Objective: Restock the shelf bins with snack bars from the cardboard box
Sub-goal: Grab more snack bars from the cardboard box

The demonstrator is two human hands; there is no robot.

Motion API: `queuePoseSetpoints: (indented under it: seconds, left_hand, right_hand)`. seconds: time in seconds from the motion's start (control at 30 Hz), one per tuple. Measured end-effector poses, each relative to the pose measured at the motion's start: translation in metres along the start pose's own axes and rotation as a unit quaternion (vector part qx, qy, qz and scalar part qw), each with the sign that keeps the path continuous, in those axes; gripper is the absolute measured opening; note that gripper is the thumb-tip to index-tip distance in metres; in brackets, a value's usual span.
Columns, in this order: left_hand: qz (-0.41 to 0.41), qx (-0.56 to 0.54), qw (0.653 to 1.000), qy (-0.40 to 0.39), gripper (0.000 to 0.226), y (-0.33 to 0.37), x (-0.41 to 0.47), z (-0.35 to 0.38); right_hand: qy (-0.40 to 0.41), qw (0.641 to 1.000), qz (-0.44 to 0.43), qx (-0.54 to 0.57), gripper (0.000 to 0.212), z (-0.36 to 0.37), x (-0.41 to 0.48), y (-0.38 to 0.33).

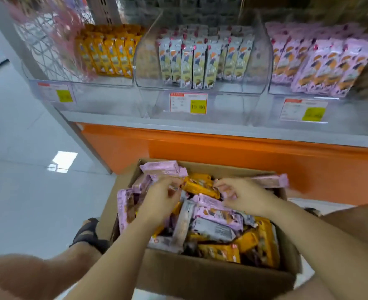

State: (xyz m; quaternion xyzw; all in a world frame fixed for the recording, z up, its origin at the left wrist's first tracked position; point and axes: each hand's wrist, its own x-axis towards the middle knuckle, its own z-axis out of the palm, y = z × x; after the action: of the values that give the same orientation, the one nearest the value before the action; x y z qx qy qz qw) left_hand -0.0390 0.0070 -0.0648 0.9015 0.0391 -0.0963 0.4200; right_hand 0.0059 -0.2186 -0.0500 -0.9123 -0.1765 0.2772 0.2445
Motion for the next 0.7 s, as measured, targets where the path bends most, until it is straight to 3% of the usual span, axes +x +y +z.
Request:
queuePoseSetpoints:
  seconds: [0.13,0.23,0.4,0.7]
  left_hand:
    - [0.037,0.036,0.998,0.034,0.021,-0.015,-0.018,0.0]
    - [0.052,0.047,0.993,0.091,0.027,-0.021,-0.025,-0.015]
    - [-0.027,0.086,0.968,0.233,0.021,-0.042,-0.038,-0.036]
    - [-0.118,0.037,0.977,0.176,0.05,-0.065,-0.055,-0.04]
  right_hand:
    - [-0.071,0.996,-0.009,-0.057,0.059,0.019,0.007,-0.012]
    - [-0.058,0.993,-0.016,-0.101,0.068,0.026,0.01,-0.018]
    - [-0.001,0.984,-0.113,-0.136,0.064,0.031,0.011,-0.049]
    - [-0.057,0.974,-0.112,-0.187,0.072,0.048,0.017,-0.056]
